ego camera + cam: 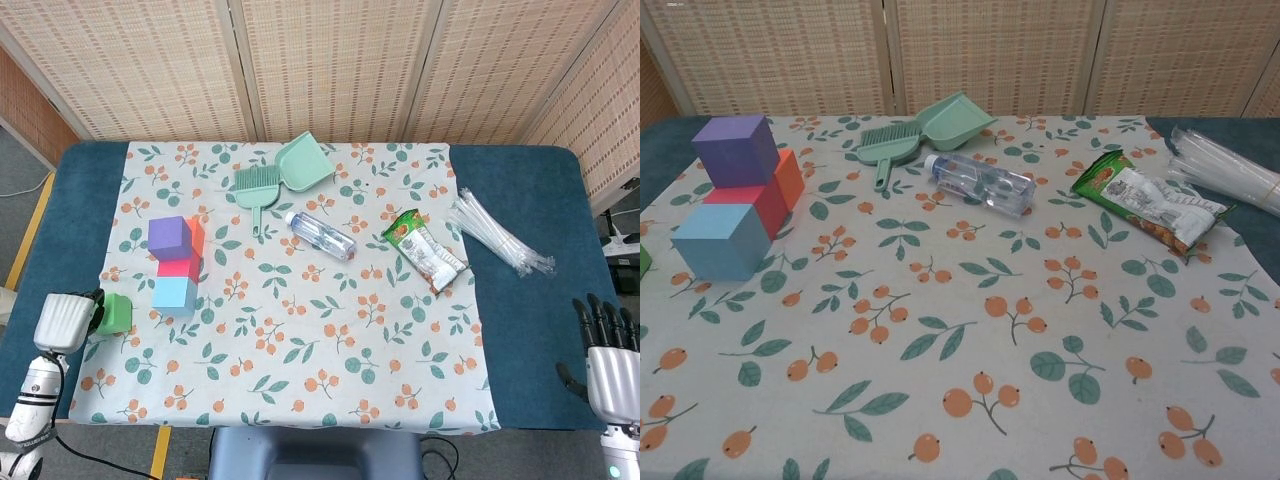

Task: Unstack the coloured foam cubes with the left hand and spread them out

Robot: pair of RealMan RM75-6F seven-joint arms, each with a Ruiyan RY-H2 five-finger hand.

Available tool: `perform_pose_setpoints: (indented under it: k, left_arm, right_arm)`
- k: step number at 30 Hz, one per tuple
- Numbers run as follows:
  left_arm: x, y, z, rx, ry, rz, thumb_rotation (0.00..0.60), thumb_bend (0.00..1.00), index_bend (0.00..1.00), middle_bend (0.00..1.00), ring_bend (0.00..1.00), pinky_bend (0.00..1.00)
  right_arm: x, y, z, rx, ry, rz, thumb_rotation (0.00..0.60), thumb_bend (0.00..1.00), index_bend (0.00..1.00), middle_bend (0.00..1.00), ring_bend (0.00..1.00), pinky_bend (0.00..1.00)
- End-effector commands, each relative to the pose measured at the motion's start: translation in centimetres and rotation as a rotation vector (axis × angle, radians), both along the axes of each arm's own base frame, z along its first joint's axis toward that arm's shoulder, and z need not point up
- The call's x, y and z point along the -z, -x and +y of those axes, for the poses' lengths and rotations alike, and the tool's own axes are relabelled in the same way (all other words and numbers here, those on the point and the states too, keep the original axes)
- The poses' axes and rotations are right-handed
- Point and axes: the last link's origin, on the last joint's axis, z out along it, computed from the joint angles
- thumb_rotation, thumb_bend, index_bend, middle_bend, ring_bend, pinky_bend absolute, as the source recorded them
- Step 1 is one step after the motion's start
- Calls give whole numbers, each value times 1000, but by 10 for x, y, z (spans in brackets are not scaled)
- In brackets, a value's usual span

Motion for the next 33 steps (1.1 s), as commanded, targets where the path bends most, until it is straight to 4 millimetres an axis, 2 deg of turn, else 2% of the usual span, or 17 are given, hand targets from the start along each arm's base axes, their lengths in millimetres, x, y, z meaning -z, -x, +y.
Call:
perform_pose_setpoints:
  k: [1,2,4,6,7,8,10,15,21,27,33]
  left_arm:
    - [-1,-1,-2,7,-6,-15,600,443,487,634,688,837]
    - [-2,-3,-2,11,-12,-28,600,437,452,589,639,804]
    - [-5,-7,0,29,-25,-68,600,421,304,421,444,659]
    - [-7,-14,5,38,-34,-117,600,406,108,237,224,462]
    - [-8,-18,8,44,-38,-143,600,399,52,173,154,391]
    - [-9,-23,12,50,-42,-170,600,389,12,104,88,325]
    - [-10,-35,23,58,-31,-221,600,368,0,17,12,244]
    - [-10,-71,50,74,21,-342,600,356,0,0,0,192]
    - [0,-97,79,44,67,-354,600,344,0,0,0,144]
    - [20,-112,102,11,120,-331,600,344,0,0,0,144]
    - [35,-115,120,-13,123,-301,600,343,0,0,0,144]
  right_arm:
    - [1,0,0,1,-4,1,600,112,0,0,0,0]
    - [1,0,0,1,-5,1,600,112,0,0,0,0]
    - [1,0,0,2,-4,1,600,112,0,0,0,0]
    - [1,0,0,1,-5,1,600,112,0,0,0,0]
    - [1,0,0,0,-5,2,600,112,0,0,0,0]
    - [2,0,0,0,-6,2,600,112,0,0,0,0]
    - [2,0,0,-1,-5,2,600,112,0,0,0,0]
    - [1,0,0,1,1,3,600,113,0,0,0,0]
    - [1,2,-2,19,-1,11,600,112,0,0,0,0]
    - [1,6,-7,41,5,14,600,113,0,0,0,0]
    - [-2,8,-10,53,21,9,600,112,0,0,0,0]
